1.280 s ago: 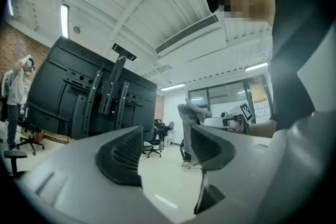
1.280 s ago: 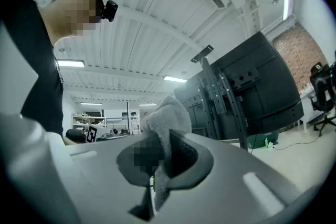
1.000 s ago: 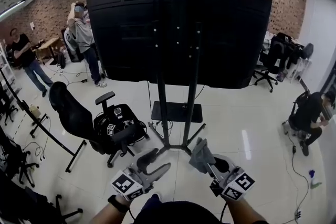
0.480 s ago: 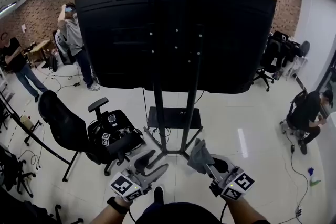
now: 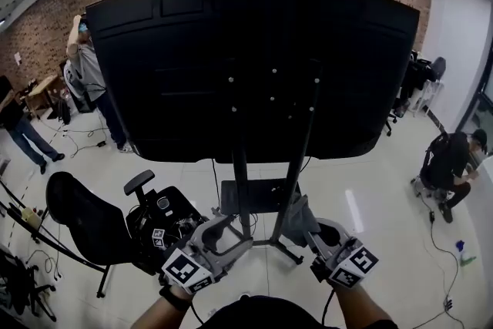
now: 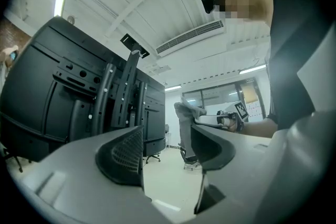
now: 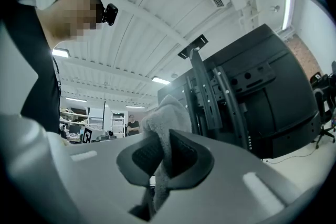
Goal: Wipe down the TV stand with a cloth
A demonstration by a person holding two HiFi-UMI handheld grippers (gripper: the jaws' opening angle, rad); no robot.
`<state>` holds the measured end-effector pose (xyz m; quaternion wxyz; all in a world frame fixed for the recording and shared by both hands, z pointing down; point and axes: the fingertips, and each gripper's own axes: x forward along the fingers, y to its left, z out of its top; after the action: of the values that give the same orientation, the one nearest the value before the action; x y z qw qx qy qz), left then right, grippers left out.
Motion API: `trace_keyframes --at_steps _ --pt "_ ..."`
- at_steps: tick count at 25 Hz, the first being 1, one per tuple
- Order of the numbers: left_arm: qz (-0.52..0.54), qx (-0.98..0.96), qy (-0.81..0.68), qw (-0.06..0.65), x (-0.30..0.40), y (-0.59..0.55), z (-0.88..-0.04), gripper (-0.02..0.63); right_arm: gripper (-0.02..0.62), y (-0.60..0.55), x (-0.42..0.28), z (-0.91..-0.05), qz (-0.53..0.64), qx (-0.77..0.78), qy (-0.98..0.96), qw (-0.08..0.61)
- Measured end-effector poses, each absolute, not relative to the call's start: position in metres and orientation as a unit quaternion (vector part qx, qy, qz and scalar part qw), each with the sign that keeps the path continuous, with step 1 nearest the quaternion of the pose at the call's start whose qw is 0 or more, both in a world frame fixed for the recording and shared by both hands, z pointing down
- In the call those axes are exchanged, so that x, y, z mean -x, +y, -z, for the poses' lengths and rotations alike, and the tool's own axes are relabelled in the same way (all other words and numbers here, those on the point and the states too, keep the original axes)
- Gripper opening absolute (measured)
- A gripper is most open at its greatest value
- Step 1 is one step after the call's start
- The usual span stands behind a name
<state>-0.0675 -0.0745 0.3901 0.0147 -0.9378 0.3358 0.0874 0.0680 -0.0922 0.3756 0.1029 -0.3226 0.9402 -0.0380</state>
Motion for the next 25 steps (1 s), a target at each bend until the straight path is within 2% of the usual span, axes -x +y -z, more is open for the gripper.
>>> trace_keyframes --at_steps 14,25 --pt "-0.098 0.940 0.323 0.041 0.078 -0.134 -0.362 0.305 0.009 -0.161 -0.048 -0.337 -0.004 0.312 0.944 0.105" --pt "-0.106 0.932 0.322 0.132 0.065 -0.166 -0.277 0.305 0.008 -0.204 -0.046 -0.225 -0.159 0.272 0.945 0.089"
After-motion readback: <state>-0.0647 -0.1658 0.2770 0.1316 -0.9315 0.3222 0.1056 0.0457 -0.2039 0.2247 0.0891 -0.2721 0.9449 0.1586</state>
